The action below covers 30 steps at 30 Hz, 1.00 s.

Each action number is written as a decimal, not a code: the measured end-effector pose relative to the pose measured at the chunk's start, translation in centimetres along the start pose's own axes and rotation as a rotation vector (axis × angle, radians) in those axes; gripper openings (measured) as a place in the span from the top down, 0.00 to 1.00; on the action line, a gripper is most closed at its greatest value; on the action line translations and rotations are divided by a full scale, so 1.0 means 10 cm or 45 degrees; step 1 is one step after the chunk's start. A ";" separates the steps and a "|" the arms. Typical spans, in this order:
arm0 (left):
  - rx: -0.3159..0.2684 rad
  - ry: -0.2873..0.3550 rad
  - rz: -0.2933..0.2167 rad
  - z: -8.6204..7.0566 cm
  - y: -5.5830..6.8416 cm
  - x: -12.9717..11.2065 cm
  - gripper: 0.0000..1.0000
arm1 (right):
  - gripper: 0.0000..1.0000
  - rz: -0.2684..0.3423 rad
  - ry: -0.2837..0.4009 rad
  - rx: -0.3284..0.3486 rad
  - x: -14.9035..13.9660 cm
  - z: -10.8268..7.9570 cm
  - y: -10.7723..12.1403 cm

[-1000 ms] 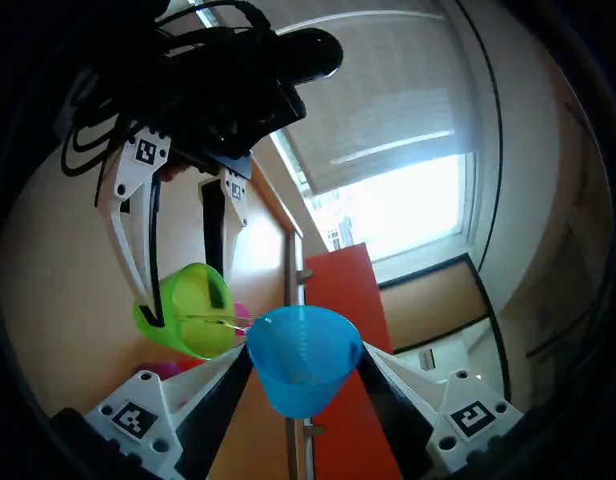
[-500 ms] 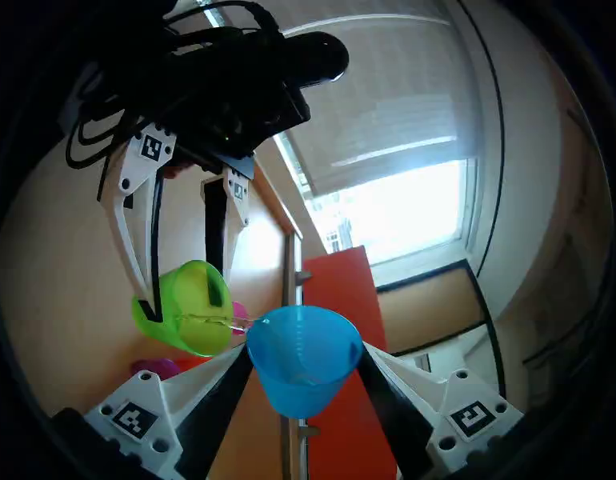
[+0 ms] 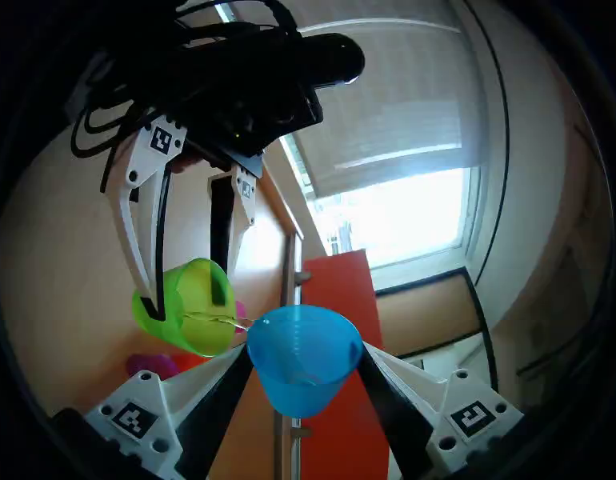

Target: Pour water

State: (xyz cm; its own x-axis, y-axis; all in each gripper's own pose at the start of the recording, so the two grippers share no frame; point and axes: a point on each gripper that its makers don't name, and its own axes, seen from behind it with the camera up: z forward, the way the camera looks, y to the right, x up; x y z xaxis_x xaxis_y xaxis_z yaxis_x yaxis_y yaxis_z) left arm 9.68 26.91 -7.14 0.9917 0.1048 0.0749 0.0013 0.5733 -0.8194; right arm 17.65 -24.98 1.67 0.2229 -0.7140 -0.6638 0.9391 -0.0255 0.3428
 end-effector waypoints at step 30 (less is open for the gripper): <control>-0.017 0.002 -0.003 0.01 0.03 0.04 0.14 | 0.08 -0.085 0.026 -0.030 0.06 -0.05 0.04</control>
State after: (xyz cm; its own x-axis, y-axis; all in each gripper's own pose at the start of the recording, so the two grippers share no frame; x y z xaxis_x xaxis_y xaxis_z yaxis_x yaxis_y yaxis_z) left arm 10.06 27.15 -7.30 0.9919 0.1019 0.0760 0.0055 0.5630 -0.8265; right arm 18.26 -25.05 1.01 0.1644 -0.6969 -0.6981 0.9579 -0.0562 0.2816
